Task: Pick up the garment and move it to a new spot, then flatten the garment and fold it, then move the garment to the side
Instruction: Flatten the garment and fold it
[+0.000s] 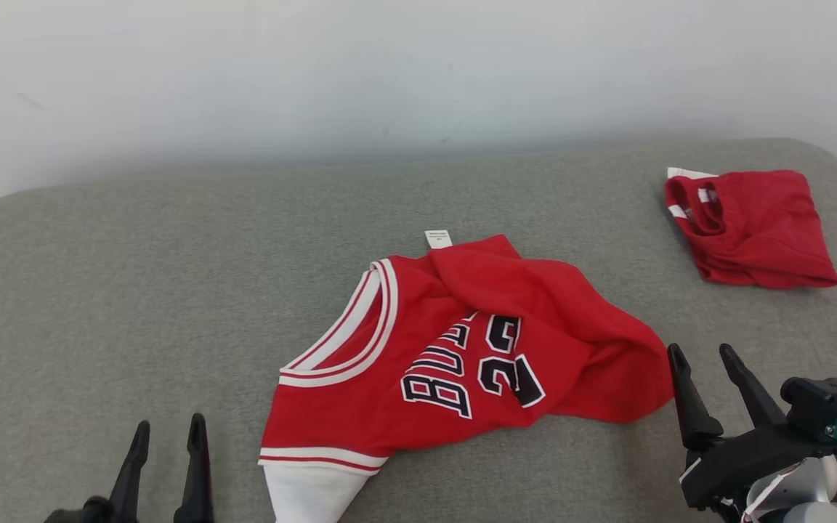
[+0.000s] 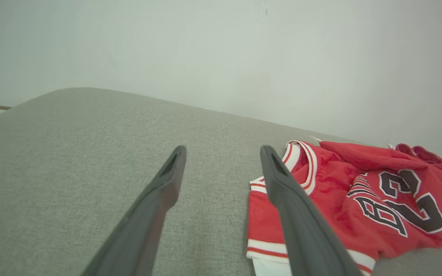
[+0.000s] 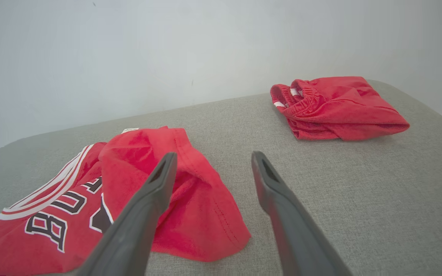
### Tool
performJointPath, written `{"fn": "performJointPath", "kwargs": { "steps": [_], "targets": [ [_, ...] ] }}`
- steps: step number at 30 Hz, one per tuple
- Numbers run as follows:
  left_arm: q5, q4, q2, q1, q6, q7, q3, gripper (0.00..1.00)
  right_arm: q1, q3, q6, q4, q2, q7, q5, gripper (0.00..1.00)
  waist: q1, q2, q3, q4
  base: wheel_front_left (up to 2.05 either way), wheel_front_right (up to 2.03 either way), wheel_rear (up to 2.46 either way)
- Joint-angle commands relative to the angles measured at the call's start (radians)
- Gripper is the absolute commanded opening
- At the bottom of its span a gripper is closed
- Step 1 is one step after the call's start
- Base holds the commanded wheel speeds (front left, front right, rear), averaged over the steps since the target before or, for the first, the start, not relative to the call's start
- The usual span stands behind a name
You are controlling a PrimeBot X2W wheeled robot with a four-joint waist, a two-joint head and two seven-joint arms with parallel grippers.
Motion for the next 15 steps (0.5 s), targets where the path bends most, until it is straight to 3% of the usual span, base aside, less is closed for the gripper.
{"fn": "performJointPath", "kwargs": {
  "steps": [1, 8, 15],
  "targets": [
    [0.009, 0.007, 0.008, -0.015, -0.007, -0.003, -0.001, 1.0, 0.005, 0.001, 0.0, -0.003, 0.001, -0.005, -0.006, 1.0, 0.0, 0.0, 0.013, -0.024, 0.0, 0.0, 0.0],
    [0.014, 0.101, 0.07, -0.106, -0.055, 0.02, -0.036, 1.0, -0.012, 0.016, 0.0, -0.015, 0.025, -0.04, -0.007, 1.0, 0.0, 0.0, 0.049, -0.099, 0.0, 0.0, 0.0],
    [-0.001, 0.228, 0.113, -0.214, -0.075, 0.046, -0.061, 1.0, -0.023, 0.046, 0.0, -0.012, 0.038, -0.086, -0.002, 1.0, 0.0, 0.0, 0.079, -0.16, 0.0, 0.0, 0.0]
  ]
}}
